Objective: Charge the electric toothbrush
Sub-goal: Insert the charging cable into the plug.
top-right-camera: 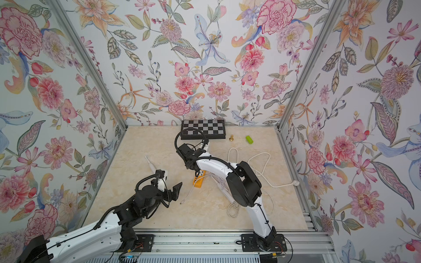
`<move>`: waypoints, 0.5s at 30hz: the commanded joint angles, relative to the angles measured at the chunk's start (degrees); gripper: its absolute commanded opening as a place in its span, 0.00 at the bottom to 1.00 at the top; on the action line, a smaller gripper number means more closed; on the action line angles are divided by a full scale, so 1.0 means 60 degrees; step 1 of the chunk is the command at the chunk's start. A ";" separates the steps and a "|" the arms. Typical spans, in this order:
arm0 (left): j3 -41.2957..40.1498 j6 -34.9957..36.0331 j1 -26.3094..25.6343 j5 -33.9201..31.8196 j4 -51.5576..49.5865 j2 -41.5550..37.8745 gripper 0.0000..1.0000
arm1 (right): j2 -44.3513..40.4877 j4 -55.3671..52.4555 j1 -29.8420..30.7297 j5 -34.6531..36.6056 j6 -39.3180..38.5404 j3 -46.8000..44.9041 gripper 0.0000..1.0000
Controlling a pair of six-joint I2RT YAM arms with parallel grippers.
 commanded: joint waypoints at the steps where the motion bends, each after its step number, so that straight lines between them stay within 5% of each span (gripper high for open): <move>1: -0.0143 -0.0204 0.0110 -0.0303 -0.0085 -0.0116 0.94 | 0.0469 -0.0781 0.0059 -0.0880 0.0069 -0.0705 0.00; 15: 0.0025 -0.0262 0.0137 -0.0215 -0.0075 -0.0009 0.95 | 0.0637 -0.0630 -0.0144 -0.2014 0.0315 -0.0878 0.00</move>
